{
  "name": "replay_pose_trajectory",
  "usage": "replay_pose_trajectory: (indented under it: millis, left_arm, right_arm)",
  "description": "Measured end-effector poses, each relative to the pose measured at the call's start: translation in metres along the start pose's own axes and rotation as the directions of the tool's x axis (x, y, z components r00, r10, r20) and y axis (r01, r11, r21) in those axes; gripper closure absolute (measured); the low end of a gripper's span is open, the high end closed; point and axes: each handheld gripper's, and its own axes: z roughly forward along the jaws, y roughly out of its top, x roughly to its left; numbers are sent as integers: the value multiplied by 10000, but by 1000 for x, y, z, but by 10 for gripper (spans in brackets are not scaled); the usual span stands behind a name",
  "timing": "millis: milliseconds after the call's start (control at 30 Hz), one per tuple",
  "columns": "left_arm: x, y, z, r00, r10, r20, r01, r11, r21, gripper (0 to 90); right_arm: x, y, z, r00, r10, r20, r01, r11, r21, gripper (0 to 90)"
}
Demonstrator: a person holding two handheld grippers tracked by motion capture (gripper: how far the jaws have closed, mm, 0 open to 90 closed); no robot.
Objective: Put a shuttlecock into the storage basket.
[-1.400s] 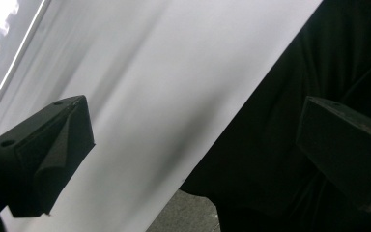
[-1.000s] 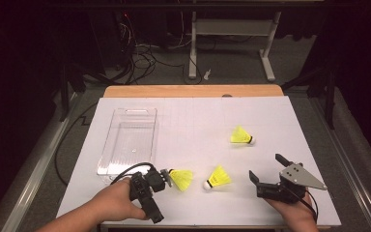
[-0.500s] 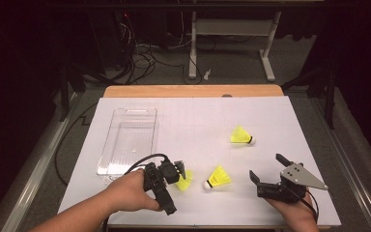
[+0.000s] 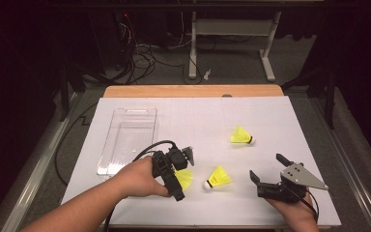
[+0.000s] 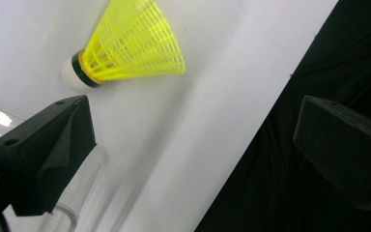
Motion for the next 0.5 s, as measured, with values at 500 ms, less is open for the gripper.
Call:
replay_pose_trajectory:
  millis: [500]
  left_arm:
    - [19, 28, 3, 9989, -410, -226, 405, 9989, -238, 134]
  right_arm:
    - [0, 0, 0, 10000, -33, -39, 33, 10000, 4, 2]
